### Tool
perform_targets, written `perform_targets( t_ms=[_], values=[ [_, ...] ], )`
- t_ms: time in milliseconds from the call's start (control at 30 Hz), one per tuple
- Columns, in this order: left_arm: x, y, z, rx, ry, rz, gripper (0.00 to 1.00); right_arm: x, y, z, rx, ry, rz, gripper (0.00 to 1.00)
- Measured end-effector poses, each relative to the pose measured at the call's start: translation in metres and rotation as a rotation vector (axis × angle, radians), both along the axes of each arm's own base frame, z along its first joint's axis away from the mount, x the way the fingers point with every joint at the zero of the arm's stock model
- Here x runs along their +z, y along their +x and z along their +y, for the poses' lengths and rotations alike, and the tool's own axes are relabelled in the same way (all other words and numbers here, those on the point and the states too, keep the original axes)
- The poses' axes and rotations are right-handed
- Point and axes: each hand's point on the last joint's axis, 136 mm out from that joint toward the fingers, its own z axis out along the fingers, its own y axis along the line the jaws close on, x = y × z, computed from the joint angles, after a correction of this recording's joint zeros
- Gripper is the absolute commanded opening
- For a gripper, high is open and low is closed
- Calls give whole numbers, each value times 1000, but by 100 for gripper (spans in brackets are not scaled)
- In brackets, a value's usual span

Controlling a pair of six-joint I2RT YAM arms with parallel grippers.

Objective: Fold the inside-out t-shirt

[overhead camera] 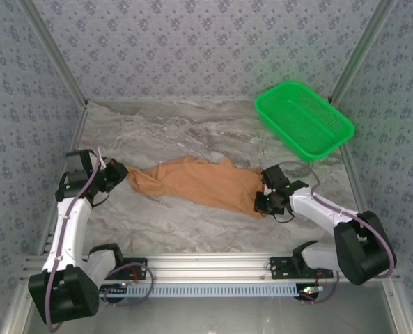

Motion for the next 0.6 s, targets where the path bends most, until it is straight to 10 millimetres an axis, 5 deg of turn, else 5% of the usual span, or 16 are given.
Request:
perform_targets(
  t_ms=[200, 400, 600],
  values=[
    [1, 0, 0, 1, 1, -1, 0, 27, 9, 3, 22, 36, -91, 0],
    [23, 10, 8, 46, 22, -50, 0, 122, 47, -4, -8, 125, -405, 0],
    [88, 26, 17, 100, 38, -201, 0, 198, 78, -6, -41, 208, -654, 0]
  ],
)
